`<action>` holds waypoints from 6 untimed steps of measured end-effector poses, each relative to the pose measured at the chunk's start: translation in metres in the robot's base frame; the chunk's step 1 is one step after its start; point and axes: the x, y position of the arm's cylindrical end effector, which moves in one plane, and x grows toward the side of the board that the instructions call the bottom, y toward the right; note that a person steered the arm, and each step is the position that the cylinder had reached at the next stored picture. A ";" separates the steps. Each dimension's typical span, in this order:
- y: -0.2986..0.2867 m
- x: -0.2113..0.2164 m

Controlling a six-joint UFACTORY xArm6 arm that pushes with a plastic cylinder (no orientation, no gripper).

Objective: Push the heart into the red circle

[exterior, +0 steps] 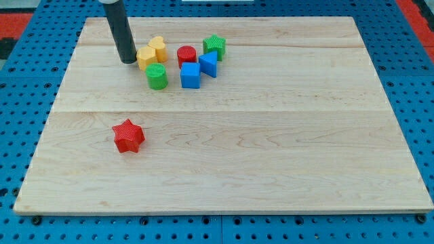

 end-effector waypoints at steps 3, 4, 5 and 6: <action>0.063 -0.040; 0.044 -0.071; 0.022 -0.041; -0.093 0.030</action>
